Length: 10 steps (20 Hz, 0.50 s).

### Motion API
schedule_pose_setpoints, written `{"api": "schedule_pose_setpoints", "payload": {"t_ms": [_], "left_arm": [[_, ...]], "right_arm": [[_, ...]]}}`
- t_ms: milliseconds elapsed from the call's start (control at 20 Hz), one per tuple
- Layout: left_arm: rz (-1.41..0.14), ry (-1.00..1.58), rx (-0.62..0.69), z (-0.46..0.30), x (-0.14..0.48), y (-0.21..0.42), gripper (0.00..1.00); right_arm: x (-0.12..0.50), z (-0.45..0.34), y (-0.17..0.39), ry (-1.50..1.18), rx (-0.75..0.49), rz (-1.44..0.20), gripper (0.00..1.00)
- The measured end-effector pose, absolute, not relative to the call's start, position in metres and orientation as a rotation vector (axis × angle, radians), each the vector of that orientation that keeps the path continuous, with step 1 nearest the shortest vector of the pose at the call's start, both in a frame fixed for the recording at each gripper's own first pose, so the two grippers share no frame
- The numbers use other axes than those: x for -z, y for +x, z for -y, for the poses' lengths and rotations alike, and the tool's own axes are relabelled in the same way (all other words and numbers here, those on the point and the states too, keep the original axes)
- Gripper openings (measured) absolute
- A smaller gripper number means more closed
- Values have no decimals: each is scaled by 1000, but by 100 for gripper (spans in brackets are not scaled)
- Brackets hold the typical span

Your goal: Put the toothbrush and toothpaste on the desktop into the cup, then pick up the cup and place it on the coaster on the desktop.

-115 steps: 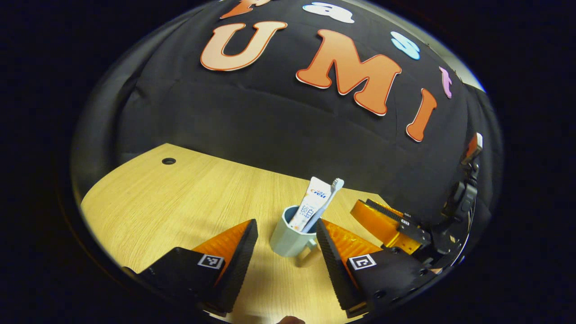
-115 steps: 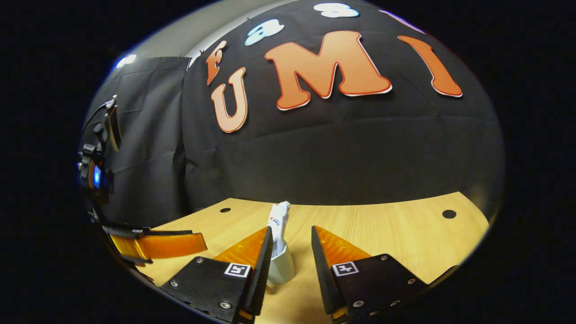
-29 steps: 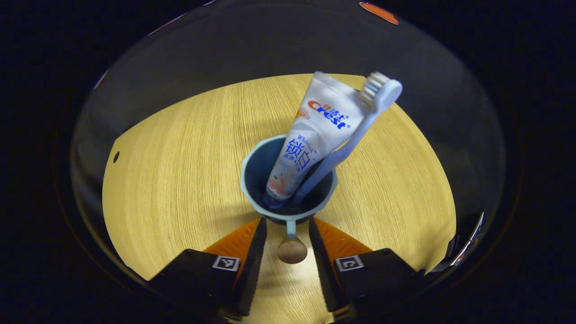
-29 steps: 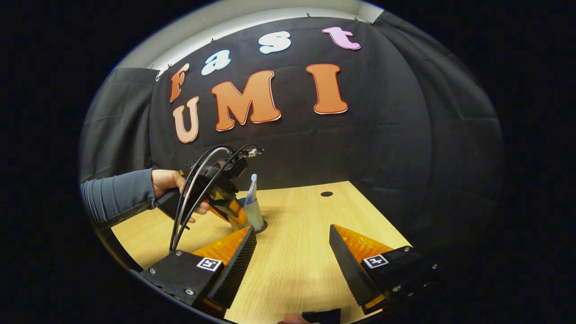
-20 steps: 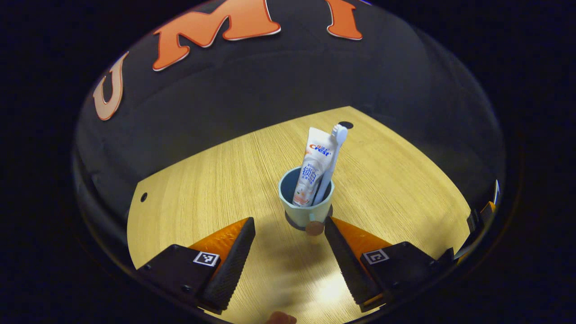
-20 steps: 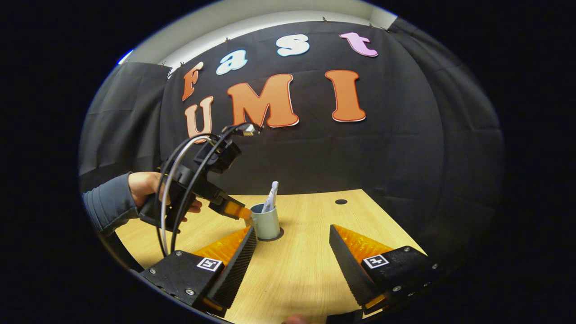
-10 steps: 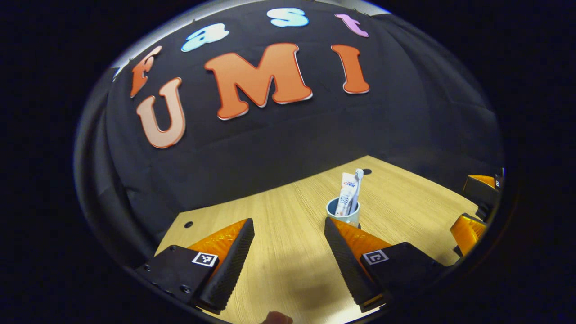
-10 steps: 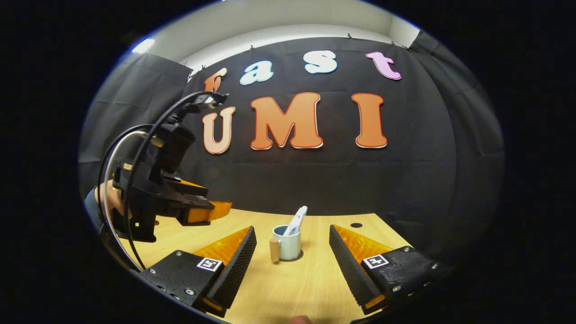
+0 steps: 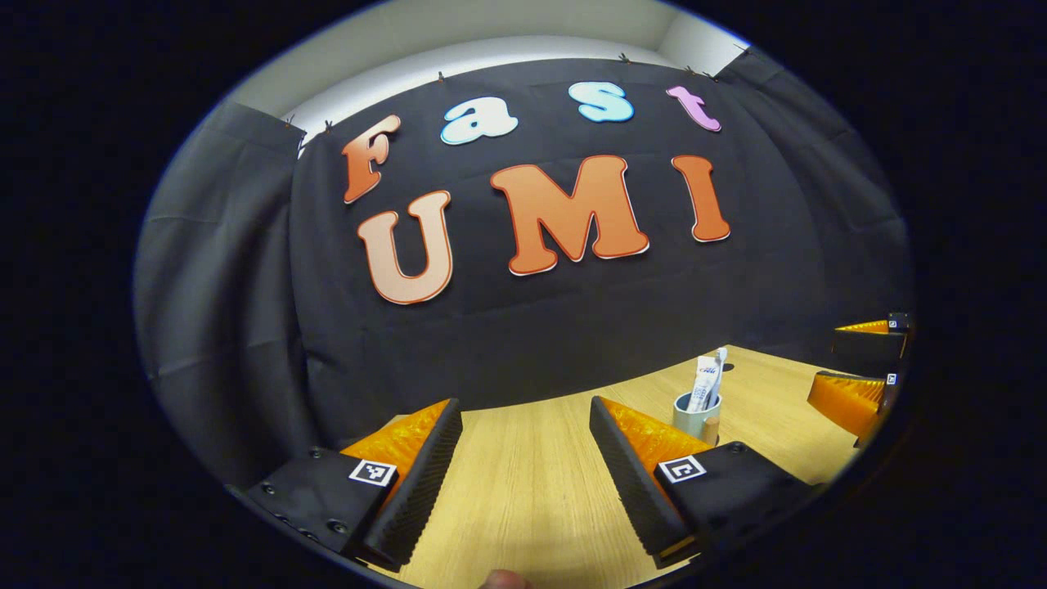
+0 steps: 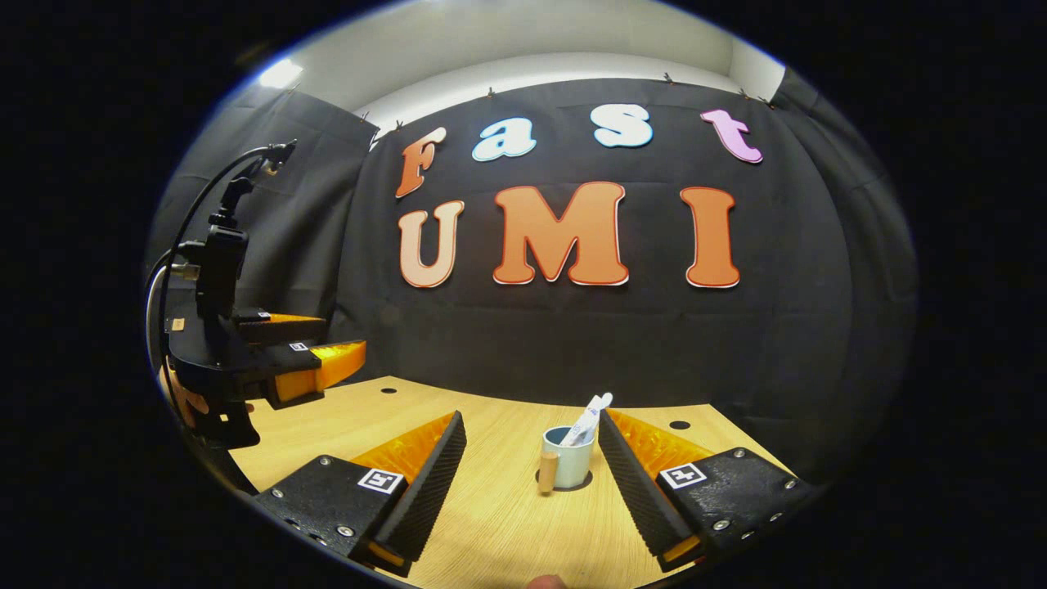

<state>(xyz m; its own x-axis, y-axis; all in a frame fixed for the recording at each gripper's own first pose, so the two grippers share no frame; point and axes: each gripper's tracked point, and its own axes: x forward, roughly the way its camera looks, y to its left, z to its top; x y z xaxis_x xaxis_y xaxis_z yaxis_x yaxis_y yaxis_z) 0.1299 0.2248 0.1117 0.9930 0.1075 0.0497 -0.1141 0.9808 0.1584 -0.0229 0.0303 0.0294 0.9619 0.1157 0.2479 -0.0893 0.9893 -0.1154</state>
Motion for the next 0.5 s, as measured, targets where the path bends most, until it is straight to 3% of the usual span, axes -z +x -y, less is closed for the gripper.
{"api": "schedule_pose_setpoints", "payload": {"t_ms": [500], "left_arm": [[208,194,-143,-236,-134,81,100]], "right_arm": [[-29,-51,-27,-140,-121,260,98]]}}
